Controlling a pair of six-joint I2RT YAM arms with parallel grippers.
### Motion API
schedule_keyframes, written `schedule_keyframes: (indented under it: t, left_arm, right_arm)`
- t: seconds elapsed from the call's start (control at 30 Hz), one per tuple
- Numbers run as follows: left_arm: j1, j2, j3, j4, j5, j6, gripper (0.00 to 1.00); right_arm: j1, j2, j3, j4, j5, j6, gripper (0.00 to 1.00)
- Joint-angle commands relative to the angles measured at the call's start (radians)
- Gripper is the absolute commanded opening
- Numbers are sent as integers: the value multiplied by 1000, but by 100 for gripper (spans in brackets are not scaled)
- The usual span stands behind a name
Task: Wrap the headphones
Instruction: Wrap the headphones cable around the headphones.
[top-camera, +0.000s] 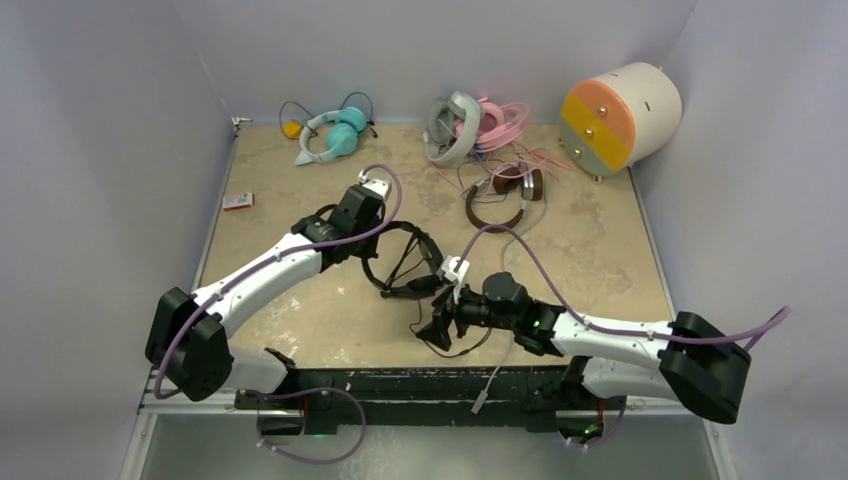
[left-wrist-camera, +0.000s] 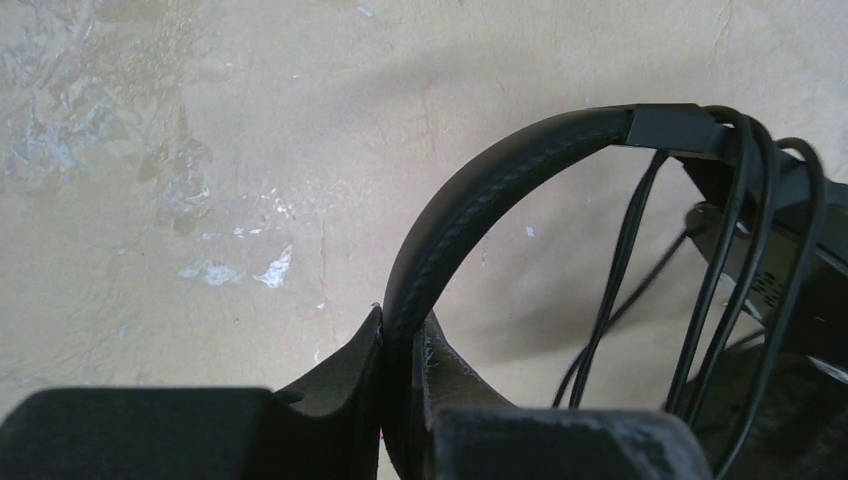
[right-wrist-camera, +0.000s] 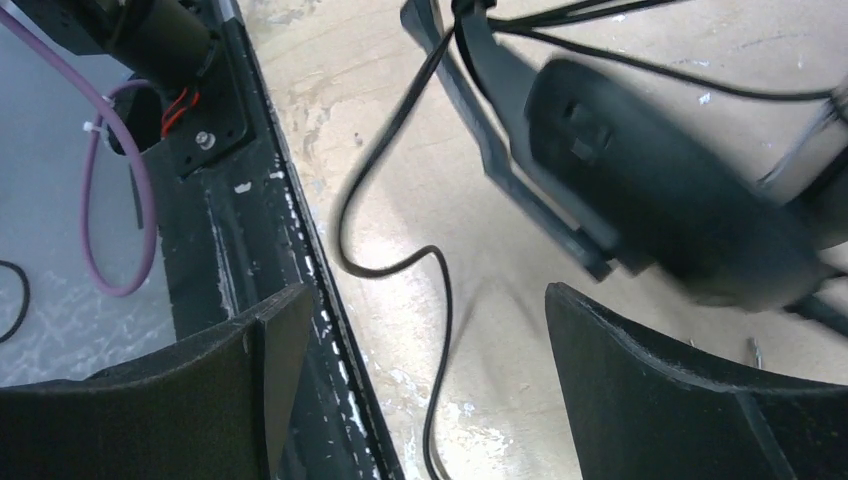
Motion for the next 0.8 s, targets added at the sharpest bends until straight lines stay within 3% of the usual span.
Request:
schedule_keyframes:
  t: [0.0,0.13,0.47,0.77]
  left_arm:
    - [12,-28,39,59,27,-74,0]
    - [25,-43,27,64,25,-84,0]
    - [87,-65,21,68,38,-131,0]
    - [132,-76,9,76,69,-142,0]
  right_arm:
    - [25,-13,-72,257,136,32,89]
    - [26,-8,-64,222,156,19,89]
    - [75,66,-122,315,213,41,85]
    - [155,155,-124,305,350,38,83]
